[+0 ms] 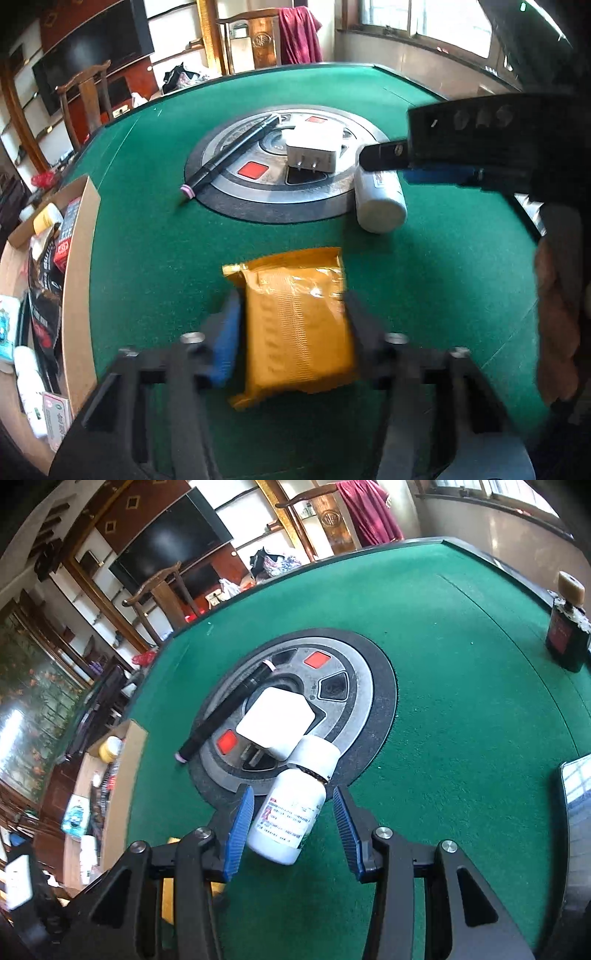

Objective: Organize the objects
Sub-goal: 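Grasp the yellow packet with the left gripper while the right gripper grasps a white bottle, then carry the yellow packet into the box with the left gripper while the right gripper drops the white bottle in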

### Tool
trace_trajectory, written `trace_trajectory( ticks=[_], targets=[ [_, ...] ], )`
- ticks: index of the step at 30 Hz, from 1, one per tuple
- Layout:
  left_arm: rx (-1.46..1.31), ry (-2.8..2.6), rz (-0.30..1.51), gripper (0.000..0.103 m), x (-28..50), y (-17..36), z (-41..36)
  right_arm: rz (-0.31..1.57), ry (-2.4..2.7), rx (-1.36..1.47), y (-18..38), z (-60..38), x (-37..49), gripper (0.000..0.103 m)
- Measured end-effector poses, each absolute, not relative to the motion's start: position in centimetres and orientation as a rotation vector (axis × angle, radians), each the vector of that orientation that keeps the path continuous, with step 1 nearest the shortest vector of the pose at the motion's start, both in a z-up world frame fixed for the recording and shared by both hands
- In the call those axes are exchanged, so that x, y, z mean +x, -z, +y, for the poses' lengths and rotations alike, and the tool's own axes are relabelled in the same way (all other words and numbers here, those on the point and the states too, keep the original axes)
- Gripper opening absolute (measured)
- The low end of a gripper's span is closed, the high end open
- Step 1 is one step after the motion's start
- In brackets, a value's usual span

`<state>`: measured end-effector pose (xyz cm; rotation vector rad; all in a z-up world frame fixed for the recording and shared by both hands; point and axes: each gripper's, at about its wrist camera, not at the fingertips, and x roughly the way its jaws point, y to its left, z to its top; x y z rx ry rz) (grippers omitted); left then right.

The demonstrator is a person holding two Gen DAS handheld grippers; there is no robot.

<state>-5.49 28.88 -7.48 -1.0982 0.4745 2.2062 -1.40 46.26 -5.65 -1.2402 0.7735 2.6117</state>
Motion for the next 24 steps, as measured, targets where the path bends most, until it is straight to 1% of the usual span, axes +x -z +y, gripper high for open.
trace_trajectory(
  ticks=[5, 6, 7, 9, 12, 15, 24],
  targets=[
    [-1.050, -2.299, 0.415, 0.045, -5.9, 6.5, 27.5, 0.655, -2.629, -1.285, 6.7, 45.1, -2.5, 0.044],
    [-1.023, -2.327, 0.407, 0.045, -5.7, 6.0, 27.1, 0.657, -2.637, -1.289, 6.8, 44.9, -2.4, 0.043],
    [-0.994, -2.353, 0.404, 0.045, -5.7, 5.7, 26.9, 0.651, -2.638, -1.297, 6.8, 44.8, -2.4, 0.038],
    [-0.918, -2.406, 0.384, 0.045, -5.3, 4.7, 26.2, 0.628, -2.645, -1.295, 6.7, 44.6, -2.2, 0.034],
    [-0.818, -2.472, 0.396, 0.045, -4.1, 3.7, 25.7, 0.673, -2.664, -1.275, 6.3, 44.8, -1.6, 0.034],
    [-0.770, -2.501, 0.397, 0.045, -3.9, 3.2, 25.5, 0.647, -2.686, -1.223, 5.4, 44.5, -1.0, 0.034],
    [-0.743, -2.535, 0.440, 0.045, -3.4, 3.0, 25.1, 0.674, -2.725, -1.210, 4.6, 44.2, -0.7, 0.034]
  ],
)
